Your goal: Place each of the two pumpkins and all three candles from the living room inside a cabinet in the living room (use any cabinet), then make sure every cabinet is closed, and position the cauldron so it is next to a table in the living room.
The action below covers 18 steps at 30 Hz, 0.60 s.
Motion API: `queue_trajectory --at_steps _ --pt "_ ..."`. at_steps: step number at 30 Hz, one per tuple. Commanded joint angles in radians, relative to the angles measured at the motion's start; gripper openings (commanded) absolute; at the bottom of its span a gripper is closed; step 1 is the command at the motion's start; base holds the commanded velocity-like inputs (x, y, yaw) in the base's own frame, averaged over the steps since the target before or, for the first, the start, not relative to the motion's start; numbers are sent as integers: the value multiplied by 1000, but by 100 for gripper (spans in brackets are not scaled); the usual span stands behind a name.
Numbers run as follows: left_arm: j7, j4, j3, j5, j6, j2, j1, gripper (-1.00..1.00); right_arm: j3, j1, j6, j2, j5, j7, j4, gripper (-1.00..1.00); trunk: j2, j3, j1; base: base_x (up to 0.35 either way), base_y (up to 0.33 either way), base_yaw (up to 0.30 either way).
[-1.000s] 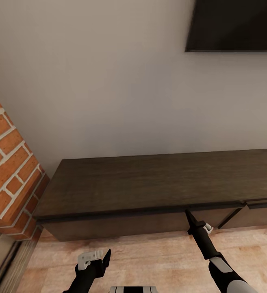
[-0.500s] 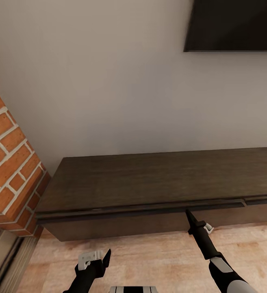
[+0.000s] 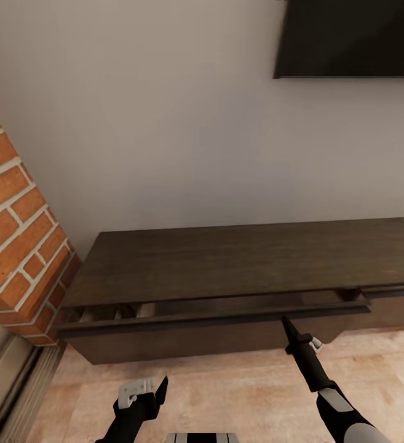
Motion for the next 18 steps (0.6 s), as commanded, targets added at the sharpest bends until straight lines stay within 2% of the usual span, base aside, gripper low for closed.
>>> queue_trajectory --at_steps 1,9,18 --pt "7 -2 -2 8 4 1 0 100 -7 0 11 -1 -11 7 2 -100 0 -1 0 -122 0 0" --pt "7 -2 -2 8 4 1 0 100 -6 0 11 -1 -9 8 1 -100 0 -1 0 -57 0 0" --pt "6 -2 -2 8 4 1 0 100 -6 0 9 0 -13 12 2 -100 0 -1 0 -286 0 0"
